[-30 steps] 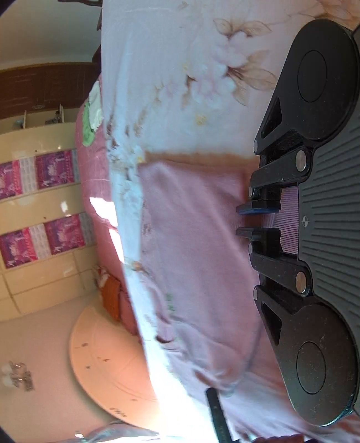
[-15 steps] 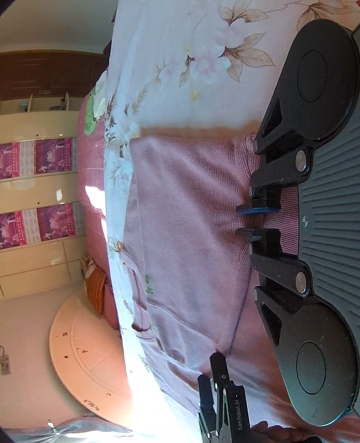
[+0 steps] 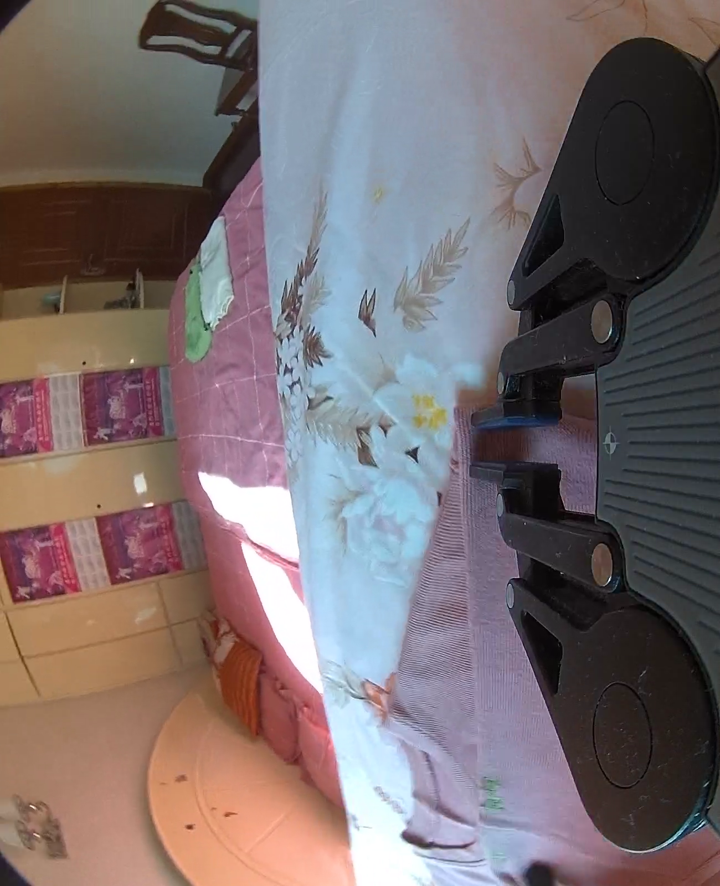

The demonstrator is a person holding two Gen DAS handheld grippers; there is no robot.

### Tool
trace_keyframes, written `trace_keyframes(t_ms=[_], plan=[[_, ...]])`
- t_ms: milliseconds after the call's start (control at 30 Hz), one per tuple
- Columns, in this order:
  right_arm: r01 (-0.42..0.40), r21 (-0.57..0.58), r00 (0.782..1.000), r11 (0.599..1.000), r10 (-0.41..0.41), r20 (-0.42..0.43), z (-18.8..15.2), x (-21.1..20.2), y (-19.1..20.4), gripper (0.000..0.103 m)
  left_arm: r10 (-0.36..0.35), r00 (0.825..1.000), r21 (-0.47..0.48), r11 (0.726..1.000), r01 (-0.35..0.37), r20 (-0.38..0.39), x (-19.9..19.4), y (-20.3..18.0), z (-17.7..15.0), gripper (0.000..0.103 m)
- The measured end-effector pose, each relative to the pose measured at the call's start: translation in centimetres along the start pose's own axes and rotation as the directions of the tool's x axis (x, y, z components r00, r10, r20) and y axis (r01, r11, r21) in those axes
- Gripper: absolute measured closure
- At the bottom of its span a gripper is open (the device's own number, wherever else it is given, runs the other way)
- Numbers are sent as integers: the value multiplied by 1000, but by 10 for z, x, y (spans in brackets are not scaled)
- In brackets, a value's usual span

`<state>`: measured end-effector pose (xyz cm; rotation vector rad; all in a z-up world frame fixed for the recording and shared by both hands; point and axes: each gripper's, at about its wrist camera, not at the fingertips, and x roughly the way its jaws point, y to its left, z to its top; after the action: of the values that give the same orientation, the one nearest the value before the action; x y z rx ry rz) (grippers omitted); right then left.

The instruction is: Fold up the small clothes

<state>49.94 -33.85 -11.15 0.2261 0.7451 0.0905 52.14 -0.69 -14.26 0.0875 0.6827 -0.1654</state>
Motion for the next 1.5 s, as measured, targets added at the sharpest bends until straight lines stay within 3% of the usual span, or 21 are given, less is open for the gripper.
trace_keyframes(t_ms=[100,333,400,533,733,900,933,967,1000,1067,1100,1200,1267,1300,1333,1367,1433,1500], plan=[[37,-111,999,993,-36,9,-4,-2,12,94,5,1000,-5,1000,-5,13,0,0,-3,37],[69,-158,997,985,-72,-12,-3,-9,21,93,53,999,5,999,-53,5,-12,-5,4,39],[49,-172,999,984,-46,26,-3,-26,26,93,52,998,9,999,-52,32,-25,-7,1,38],[38,-212,999,977,-32,35,-11,-44,37,93,83,996,15,996,-83,-18,-28,-8,-15,35],[21,-182,999,983,-16,30,-29,-70,39,93,88,996,-92,992,-90,-22,-43,0,-20,30],[-20,-157,1000,987,19,-6,-58,-91,39,93,-11,999,-219,976,2,-42,-43,17,-26,48],[-27,-151,1000,988,24,-16,-63,-93,40,93,-35,998,-227,973,24,-44,-42,18,-24,62],[-31,-147,999,989,27,-29,-67,-93,41,93,-64,997,-231,972,52,-41,-41,18,-21,90],[-23,-149,999,989,17,-42,-72,-91,43,93,-60,998,-222,974,53,-23,-42,17,-18,95],[-4,-156,999,988,-4,-47,-77,-89,45,93,-24,1000,-194,981,27,18,-50,15,-13,96],[7,-154,999,988,-14,-42,-79,-91,45,93,-16,999,-189,982,21,32,-52,15,-13,96],[62,-175,997,983,-69,-35,-88,-92,43,93,-27,999,-179,984,21,-30,-40,17,-22,94],[72,-174,996,982,-79,-29,-89,-98,45,93,-27,999,-165,986,24,-21,-41,19,-24,83],[65,-161,997,985,-69,-18,-89,-105,46,93,-25,999,-175,984,21,-21,-44,21,-23,75],[39,-150,999,988,-39,3,-89,-113,48,93,-17,1000,-176,984,13,-20,-46,23,-23,51],[12,-144,1000,989,-9,17,-91,-118,50,93,5,1000,-150,989,-9,-31,-46,22,-24,35],[6,-155,998,988,-16,-65,-98,-107,55,93,16,999,-110,994,-20,-36,-47,22,-30,35],[35,-159,997,987,-45,-63,-101,-106,62,94,4,999,-142,990,-9,-34,-58,29,-31,35]])
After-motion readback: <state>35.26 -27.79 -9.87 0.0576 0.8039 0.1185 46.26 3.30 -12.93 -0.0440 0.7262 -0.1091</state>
